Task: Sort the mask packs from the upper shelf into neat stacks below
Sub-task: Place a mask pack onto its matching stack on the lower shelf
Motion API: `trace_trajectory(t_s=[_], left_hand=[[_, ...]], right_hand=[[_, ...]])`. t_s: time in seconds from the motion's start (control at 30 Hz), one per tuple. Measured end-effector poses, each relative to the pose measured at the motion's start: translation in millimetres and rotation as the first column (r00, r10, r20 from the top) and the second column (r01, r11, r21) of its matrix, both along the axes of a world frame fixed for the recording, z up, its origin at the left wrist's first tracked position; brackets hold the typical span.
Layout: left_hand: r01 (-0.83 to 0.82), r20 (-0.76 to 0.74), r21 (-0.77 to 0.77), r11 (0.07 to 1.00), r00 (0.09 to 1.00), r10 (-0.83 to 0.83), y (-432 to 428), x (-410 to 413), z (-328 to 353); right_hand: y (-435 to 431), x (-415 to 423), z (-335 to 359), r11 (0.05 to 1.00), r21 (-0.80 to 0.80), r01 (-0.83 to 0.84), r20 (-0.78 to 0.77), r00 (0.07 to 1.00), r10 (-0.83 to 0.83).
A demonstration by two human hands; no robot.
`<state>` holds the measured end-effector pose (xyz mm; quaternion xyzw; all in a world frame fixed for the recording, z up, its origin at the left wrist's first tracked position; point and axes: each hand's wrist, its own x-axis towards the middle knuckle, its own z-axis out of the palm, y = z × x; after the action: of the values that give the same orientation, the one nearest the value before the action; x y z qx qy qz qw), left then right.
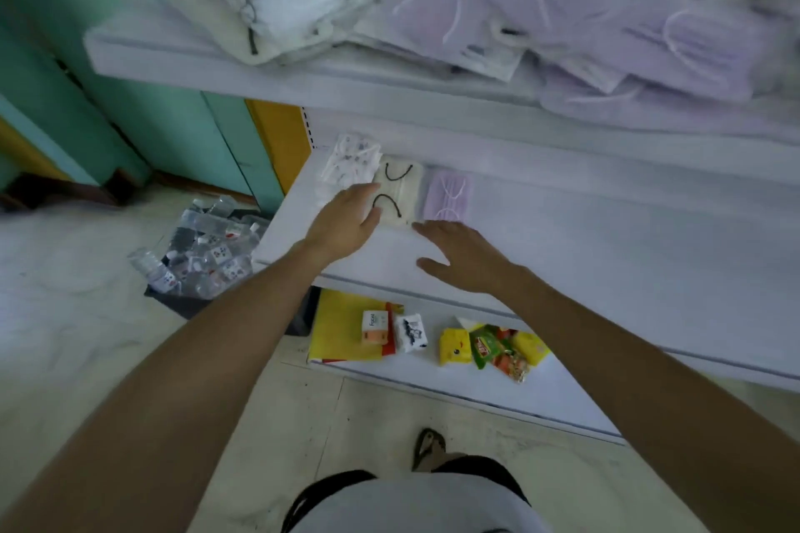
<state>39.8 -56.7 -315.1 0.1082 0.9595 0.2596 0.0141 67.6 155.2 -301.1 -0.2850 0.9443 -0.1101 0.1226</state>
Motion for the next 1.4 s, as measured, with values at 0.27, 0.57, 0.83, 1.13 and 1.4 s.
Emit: trace_trajectory(t_s=[0.27,0.57,0.83,1.13,1.4], left_hand=[[0.201,-0.071,-0.090,0.975,0.976,-0.207,59.2,62.4,67.5],[0.427,-0.360,-0.008,0.904,0.842,-0.401,158.3,139.6,147.0],[0.471,-0.534,-0.068,0.879,0.727,-0.431,288.8,121.1,250.1],[0.543,-0.534,0.040,0.839,0.721,-0.441,467.4,91.5,265.6],[0.382,-0.331,-0.244,0.891,0.831,-0.447,566.5,45.1,252.9]], right_hand=[[69.3,88.4,54.6,0.993,-0.048,0.108,-0.172,0.978,-0.114],[145.9,181.3,123.7,0.946,-0.215,0.242,-0.343,0.888,-0.306],[246.3,201.3,184.2,0.824,-0.356,0.441,-0.363,0.747,-0.557],[421.6,192.2,210.8,0.710,-0.453,0.539,-0.385,0.600,-0.701],[555.5,144.4,220.0,0.681,-0.467,0.564,-0.394,0.557,-0.731]])
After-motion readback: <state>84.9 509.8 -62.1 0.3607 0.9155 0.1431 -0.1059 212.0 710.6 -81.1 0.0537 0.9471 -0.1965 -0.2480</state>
